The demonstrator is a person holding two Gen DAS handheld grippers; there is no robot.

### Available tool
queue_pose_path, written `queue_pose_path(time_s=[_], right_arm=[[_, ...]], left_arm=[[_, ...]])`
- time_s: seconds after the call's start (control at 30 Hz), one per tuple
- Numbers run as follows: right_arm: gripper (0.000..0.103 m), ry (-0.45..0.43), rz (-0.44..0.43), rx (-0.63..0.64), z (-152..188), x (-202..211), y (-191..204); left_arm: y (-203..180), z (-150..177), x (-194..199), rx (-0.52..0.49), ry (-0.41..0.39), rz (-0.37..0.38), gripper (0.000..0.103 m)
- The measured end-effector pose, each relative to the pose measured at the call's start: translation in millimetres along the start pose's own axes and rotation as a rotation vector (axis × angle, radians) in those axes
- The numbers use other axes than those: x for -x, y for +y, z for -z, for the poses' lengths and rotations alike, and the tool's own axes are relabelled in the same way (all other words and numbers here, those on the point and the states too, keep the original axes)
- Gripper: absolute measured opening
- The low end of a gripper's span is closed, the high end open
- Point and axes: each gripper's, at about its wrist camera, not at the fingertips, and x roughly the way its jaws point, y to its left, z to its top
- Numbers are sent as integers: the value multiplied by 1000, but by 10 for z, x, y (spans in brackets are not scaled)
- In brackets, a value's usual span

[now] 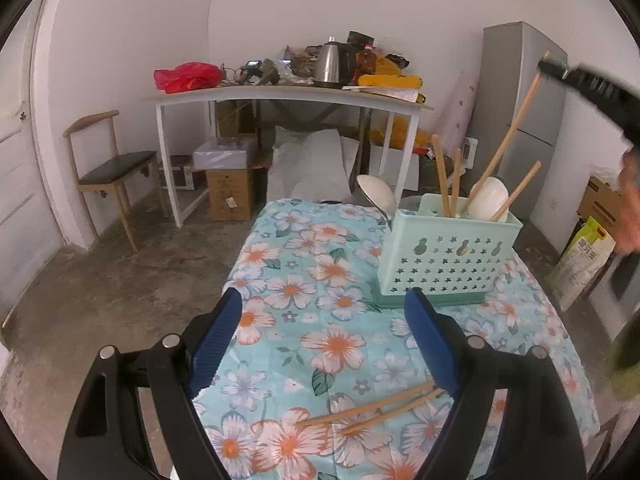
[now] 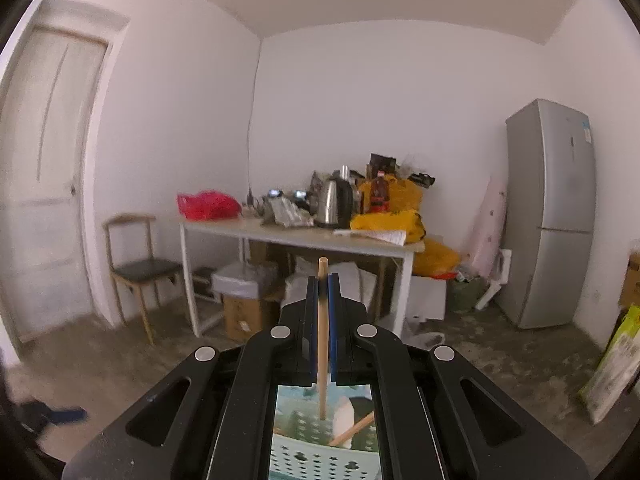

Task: Organize utensils
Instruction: 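Lower the right tool's chopstick into the holder and open the right tool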

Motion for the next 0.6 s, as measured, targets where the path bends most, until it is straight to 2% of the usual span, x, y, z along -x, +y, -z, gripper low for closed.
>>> queue_pose_path(time_s=[0.1,0.2,0.3,0.43,0.6], right_arm=[[3,53,21,35,236,-134,76],[3,108,4,8,391,-119,86],[5,110,-3,-29,434,64,42],[15,83,-18,-79,370,327,-16],[20,75,-40,-138,346,661,-123]], left_arm=[[11,-12,14,-1,-3,-1,81],[18,-20,35,-6,-7,0,81],[18,-20,40,-6,-7,-6,81],[40,-28,37,0,-3,-5,81],[23,-17,21,-7,7,4,81]])
